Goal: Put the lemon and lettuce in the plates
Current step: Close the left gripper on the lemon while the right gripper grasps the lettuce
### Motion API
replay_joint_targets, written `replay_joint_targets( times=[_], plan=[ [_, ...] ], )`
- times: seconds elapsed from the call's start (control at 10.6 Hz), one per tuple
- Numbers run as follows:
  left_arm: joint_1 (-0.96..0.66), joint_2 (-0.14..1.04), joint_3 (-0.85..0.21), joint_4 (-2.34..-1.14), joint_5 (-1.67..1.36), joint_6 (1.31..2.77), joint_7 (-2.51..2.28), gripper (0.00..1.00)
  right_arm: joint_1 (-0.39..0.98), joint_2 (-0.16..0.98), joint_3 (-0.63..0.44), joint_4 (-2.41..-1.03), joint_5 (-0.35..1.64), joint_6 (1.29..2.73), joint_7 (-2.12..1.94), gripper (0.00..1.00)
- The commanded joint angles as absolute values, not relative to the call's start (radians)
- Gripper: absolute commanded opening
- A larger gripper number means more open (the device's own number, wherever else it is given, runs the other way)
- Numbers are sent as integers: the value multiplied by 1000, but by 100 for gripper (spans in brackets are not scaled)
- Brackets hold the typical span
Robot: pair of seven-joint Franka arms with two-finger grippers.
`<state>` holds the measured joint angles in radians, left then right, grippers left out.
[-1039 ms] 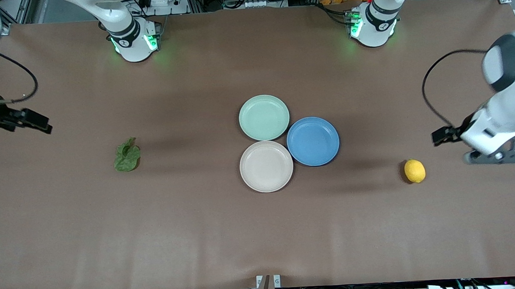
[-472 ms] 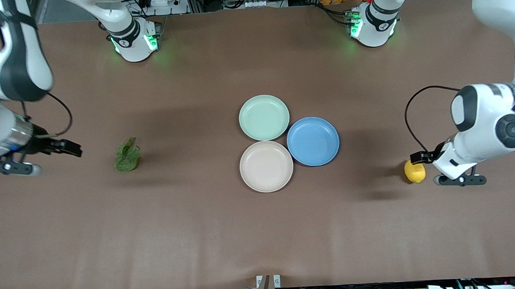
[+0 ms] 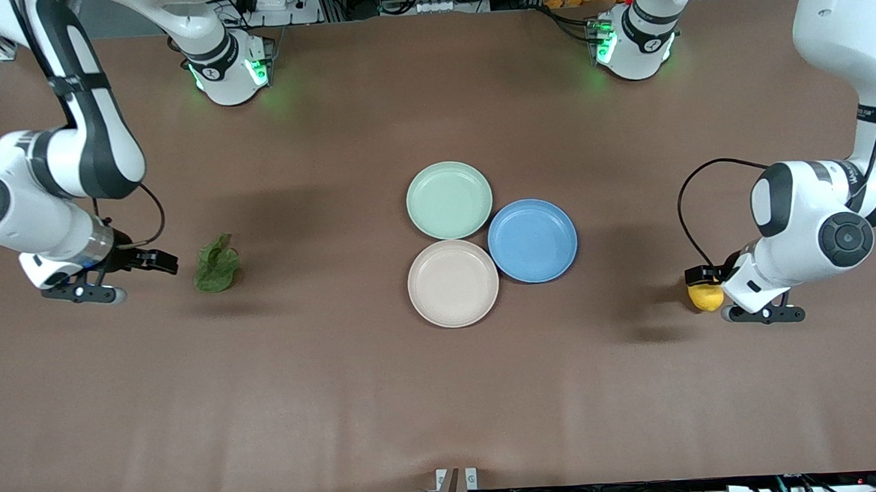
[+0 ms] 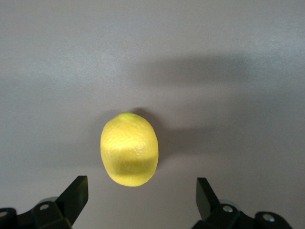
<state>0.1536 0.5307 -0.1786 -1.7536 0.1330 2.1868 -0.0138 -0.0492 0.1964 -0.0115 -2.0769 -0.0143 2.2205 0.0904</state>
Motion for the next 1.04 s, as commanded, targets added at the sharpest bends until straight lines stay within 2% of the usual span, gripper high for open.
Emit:
replay_joint_targets(
  times=[0.0, 0.47, 0.66, 0.94],
  plan=[
    [150, 558, -183, -1744, 160, 2207, -23, 100, -57, 239, -8, -2176, -2, 2394, 86, 100],
    [147, 610, -179, -1744, 224, 2250, -25, 100, -41, 351, 8, -2210, 6, 2543, 109, 100],
    [147, 623, -178, -1743, 241, 2269, -26, 100, -38, 379, 20, -2212, 6, 2560, 144, 100],
    [150, 649, -178, -1736, 265, 2289, -26, 100, -37, 431, 34, -2253, 6, 2675, 166, 100]
  ],
)
